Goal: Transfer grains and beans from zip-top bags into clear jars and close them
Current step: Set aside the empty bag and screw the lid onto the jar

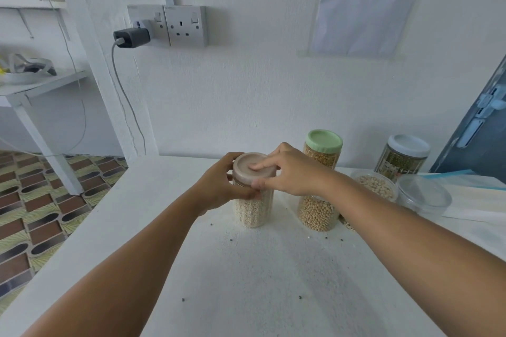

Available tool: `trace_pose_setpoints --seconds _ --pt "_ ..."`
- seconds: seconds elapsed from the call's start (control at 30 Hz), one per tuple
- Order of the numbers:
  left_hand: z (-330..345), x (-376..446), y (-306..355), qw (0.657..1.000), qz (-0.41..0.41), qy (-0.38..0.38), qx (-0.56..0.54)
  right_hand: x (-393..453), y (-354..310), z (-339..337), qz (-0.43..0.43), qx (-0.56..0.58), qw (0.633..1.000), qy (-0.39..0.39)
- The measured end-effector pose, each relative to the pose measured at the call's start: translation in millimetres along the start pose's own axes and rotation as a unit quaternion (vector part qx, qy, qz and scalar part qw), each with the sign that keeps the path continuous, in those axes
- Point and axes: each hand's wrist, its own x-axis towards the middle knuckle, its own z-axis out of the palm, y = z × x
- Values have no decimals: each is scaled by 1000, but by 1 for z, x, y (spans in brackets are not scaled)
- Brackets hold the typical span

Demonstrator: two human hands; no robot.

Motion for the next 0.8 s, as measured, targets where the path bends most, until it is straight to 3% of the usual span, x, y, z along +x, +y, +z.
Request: trace_pose_setpoints --seconds 0.2,0.37,0.57,0.8 --pt "-1 1 0 1000 3 -3 2 -8 0 2 -4 86 996 0" --pt "0 0 0 1000 10 0 4 -9 -2 21 9 66 991 112" --pt "1 -1 0 1000 14 1 6 -13 1 29 -12 98 995 29" --pt "2 -1 2 1000 15 3 13 -20 7 29 -15 31 988 149"
